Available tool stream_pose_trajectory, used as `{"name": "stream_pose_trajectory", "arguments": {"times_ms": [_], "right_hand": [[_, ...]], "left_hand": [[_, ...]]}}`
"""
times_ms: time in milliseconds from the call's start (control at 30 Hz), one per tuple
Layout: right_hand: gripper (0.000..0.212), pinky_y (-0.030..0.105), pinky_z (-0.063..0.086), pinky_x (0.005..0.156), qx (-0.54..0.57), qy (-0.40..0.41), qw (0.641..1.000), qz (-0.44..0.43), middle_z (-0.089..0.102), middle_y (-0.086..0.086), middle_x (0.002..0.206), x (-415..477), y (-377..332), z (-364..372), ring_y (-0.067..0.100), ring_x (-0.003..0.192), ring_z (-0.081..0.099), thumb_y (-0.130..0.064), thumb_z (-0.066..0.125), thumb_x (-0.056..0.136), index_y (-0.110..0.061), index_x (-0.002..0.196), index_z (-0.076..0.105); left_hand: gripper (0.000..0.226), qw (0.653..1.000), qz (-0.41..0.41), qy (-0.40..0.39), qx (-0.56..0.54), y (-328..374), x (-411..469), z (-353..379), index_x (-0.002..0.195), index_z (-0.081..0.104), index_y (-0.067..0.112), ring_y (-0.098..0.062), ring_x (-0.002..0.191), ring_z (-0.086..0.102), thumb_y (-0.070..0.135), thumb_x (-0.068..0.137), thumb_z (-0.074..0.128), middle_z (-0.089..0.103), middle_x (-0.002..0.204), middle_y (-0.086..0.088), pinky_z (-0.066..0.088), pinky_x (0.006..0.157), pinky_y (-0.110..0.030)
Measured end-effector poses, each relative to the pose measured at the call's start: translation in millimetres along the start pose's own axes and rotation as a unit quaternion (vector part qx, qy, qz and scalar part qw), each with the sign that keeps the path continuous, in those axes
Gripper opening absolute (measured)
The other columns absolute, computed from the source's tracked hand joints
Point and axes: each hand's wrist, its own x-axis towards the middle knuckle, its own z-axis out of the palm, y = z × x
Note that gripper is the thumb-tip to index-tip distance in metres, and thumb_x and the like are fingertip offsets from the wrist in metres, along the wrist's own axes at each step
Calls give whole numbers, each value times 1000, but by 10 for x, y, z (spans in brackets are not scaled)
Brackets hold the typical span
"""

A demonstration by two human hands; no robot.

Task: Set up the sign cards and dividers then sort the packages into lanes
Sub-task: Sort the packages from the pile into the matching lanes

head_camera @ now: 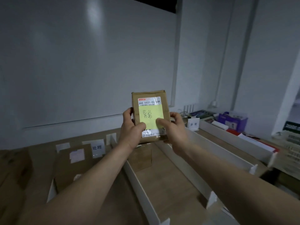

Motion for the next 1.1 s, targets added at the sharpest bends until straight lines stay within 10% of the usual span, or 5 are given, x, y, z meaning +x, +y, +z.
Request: {"name": "stream_pose_trajectory", "arguments": {"times_ms": [300,467,667,1100], "right_hand": [[45,25,51,50,-38,74,996,-1,69,-6,104,156,21,-367,16,85,69,-17,67,93,-23,133,46],[41,58,56,83,-66,103,992,-3,69,-9,103,287,18,-626,20,85,68,-20,67,93,-27,128,48],[35,19,49,54,-44,114,993,1,70,-5,109,511,94,-1108,16,90,70,-16,67,93,-32,118,48],[51,32,62,66,-18,110,994,7,71,3,120,1395,250,-3109,17,86,75,-13,66,94,-16,142,48]], "left_hand": [[69,996,-1,-80,-33,-194,265,458,147,35,30,-14,113,61,0,90,58,57,135,7,61,79,-31],[67,992,4,-114,-47,-247,367,771,139,40,40,-17,118,61,6,84,60,60,131,10,58,92,-46],[67,989,7,-141,-35,-326,463,1273,126,38,51,0,105,59,-3,90,57,59,109,30,58,90,-38],[77,988,-20,-152,-14,-403,782,3365,125,41,58,2,100,65,-3,83,59,66,106,31,58,91,-41]]}}
